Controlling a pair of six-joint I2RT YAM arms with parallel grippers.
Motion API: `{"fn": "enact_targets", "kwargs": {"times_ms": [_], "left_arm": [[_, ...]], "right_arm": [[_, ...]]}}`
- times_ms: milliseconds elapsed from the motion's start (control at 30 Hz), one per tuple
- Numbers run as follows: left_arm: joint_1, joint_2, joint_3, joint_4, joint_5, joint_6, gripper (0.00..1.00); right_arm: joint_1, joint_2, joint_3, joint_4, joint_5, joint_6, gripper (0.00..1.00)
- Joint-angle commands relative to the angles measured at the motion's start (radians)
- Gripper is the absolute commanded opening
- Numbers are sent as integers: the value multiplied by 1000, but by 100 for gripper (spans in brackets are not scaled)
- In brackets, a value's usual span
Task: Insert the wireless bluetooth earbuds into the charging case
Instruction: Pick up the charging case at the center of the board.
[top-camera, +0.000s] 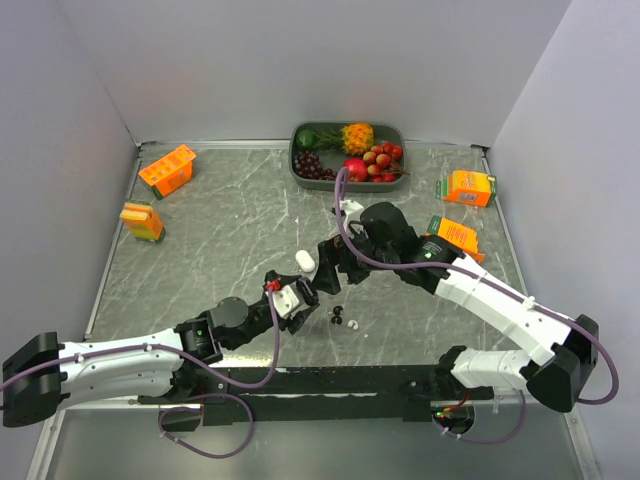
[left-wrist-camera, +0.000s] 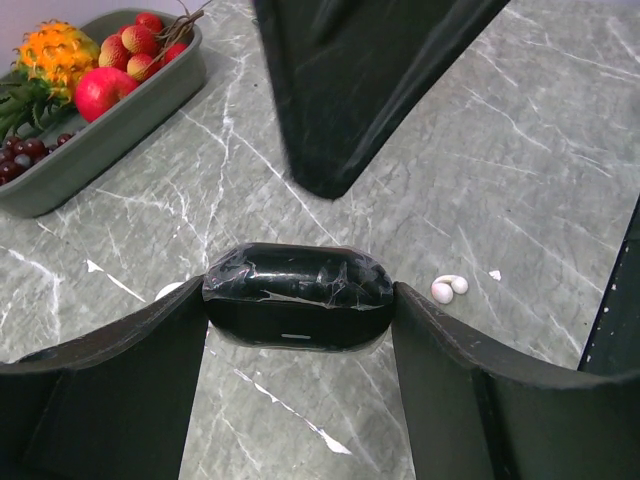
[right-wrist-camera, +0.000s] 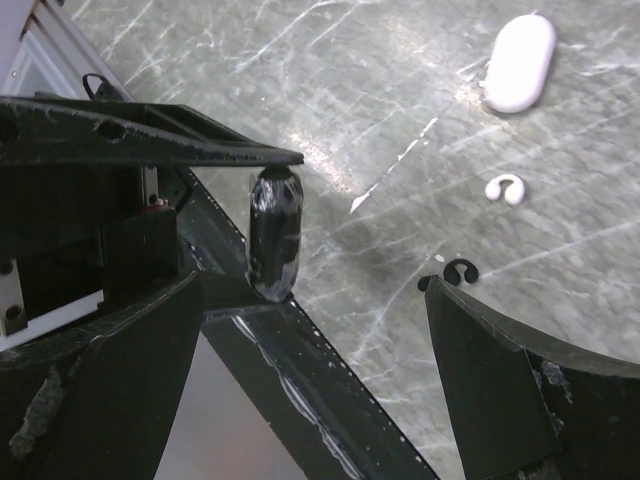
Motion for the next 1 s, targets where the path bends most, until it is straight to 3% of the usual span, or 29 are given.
{"fn": "enact_targets", "kwargs": {"times_ms": [0, 967], "left_arm": [[-12, -23, 33, 23, -13, 28, 1], [-15, -35, 57, 31, 37, -35, 1]], "right_arm": [[-1, 27, 55, 48, -48, -7, 99], [5, 105, 36, 71, -54, 16, 97]]}}
